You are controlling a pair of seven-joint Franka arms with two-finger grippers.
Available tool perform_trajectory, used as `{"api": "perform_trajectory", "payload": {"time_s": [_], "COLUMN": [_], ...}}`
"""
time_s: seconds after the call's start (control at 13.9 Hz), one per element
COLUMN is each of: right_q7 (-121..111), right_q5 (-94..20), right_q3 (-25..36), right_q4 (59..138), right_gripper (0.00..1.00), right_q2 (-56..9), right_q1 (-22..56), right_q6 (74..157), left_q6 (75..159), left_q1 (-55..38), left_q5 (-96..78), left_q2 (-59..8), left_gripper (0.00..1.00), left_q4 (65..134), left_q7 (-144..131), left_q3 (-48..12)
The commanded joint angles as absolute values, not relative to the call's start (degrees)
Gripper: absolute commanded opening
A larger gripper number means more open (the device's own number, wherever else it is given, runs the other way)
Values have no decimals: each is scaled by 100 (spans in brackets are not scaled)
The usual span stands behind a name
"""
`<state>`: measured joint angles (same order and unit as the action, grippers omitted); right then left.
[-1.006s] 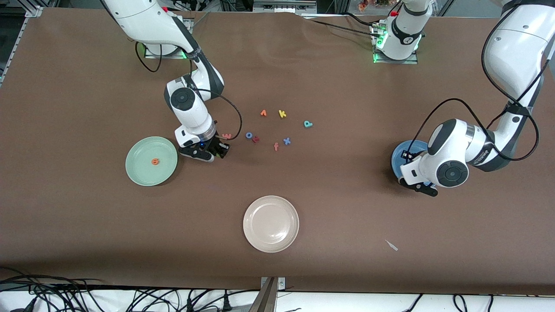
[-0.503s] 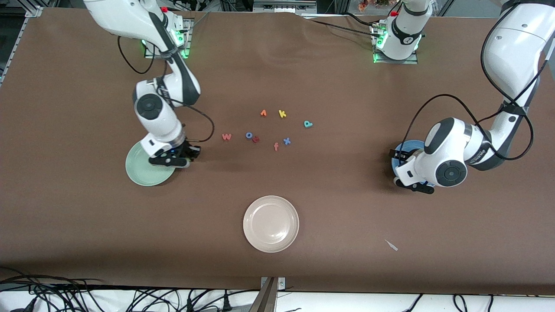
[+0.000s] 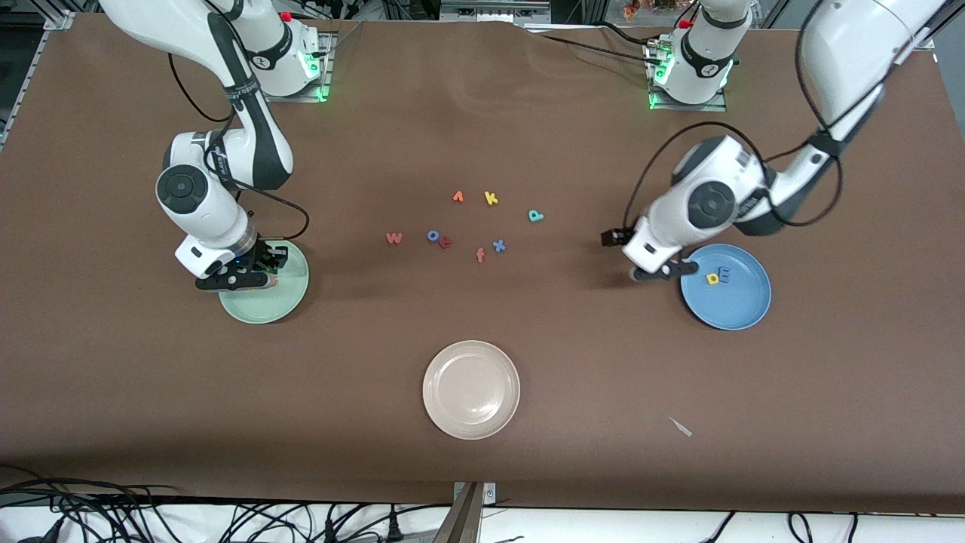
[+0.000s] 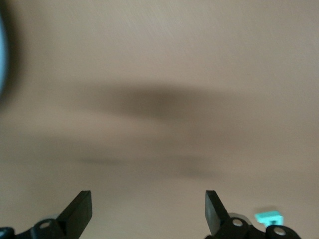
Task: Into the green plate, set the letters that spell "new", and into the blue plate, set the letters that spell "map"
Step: 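Release the yellow letter on the blue plate while the right gripper drops the green letter, then grasp the teal letter with the left gripper while the right gripper reaches the pink letter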
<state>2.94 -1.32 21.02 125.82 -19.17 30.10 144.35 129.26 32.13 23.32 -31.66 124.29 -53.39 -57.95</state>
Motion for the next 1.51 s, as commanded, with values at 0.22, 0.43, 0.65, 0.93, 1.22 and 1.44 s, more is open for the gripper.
{"api": "perform_trajectory", "payload": {"time_s": [0.22, 0.43, 0.65, 0.93, 1.22, 1.44], "right_q7": [981, 2271, 3539, 4209, 4403, 4465], "right_q5": [-527, -527, -527, -519, -519, -527], "right_q3": [1698, 1066, 503, 159, 158, 167], "right_q4": [12735, 12735, 12744, 12857, 13376, 13544], "right_gripper": [62, 65, 67, 67, 80, 81], "right_q2": [-1635, -1635, -1635, -1731, -1985, -2065], "right_q1": [3050, 3059, 3059, 3163, 3497, 3682], "right_q6": [14379, 14440, 14616, 15062, 16213, 16523], "left_q6": [13517, 13562, 13570, 13746, 13922, 13931], "left_q1": [1699, 839, -226, -308, -281, -264], "left_q5": [3005, 3006, 3015, 3305, 3436, 3586], "left_q2": [-3032, -3287, -3445, -3647, -3718, -3779], "left_gripper": [100, 100, 99, 96, 86, 78], "left_q4": [12815, 12368, 12016, 11927, 11927, 11927], "left_q7": [-8539, -9262, -9255, -9220, -9220, -9220], "left_q3": [-5810, -5355, -4423, -4289, -4263, -4245]}}
